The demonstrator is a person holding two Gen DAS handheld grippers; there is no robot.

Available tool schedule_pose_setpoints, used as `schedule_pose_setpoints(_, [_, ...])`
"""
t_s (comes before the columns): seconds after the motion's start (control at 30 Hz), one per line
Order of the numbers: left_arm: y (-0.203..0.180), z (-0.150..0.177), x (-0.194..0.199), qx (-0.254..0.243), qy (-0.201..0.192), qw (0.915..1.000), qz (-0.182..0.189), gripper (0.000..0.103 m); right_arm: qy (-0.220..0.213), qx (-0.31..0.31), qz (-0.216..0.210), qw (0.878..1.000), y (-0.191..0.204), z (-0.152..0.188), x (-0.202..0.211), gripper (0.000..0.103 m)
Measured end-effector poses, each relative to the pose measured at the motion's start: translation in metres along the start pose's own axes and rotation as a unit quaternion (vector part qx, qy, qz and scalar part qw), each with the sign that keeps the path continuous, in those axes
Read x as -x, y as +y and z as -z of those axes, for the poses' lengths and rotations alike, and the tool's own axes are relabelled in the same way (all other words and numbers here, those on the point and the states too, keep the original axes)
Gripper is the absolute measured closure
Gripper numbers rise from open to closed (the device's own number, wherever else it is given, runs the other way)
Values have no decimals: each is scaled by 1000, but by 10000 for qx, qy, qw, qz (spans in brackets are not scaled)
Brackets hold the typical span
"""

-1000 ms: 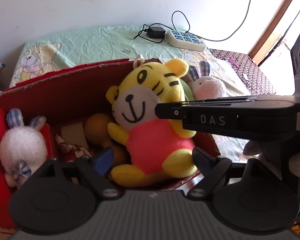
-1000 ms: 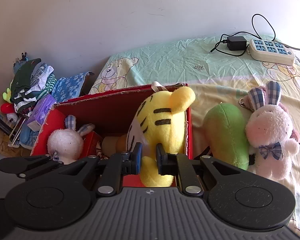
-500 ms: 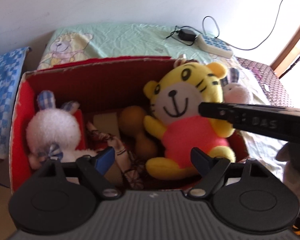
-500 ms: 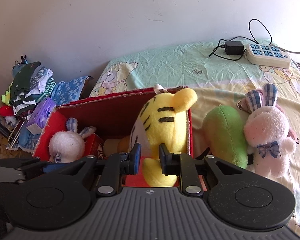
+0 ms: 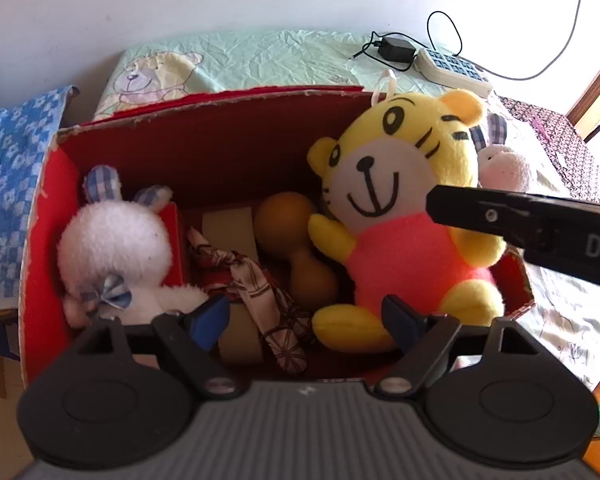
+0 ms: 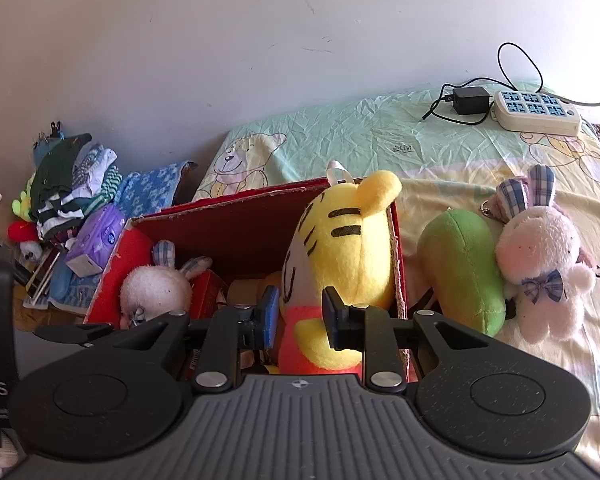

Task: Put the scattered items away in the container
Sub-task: 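Lower the tiger plush into the red box and open both grippers, then withdraw both grippers up and out of the red box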

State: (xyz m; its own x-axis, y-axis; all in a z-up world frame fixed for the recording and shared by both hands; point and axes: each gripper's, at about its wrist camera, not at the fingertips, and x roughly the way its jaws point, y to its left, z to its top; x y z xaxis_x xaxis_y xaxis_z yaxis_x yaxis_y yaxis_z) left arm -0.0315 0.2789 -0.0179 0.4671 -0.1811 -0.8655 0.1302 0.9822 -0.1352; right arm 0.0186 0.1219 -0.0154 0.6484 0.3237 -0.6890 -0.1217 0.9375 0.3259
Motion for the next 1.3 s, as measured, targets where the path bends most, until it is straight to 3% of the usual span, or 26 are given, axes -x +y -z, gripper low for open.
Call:
schedule_pose_setpoints(0.3, [-10,0,-7,-183,54,9998,-113,16,-67,-60,-66,9999,0,5,6,78])
schedule_pose_setpoints(1.3, [-12,-18,-22,-198,175,9982,-544,9,-24,-11,374,9993,-12,8,-4,78])
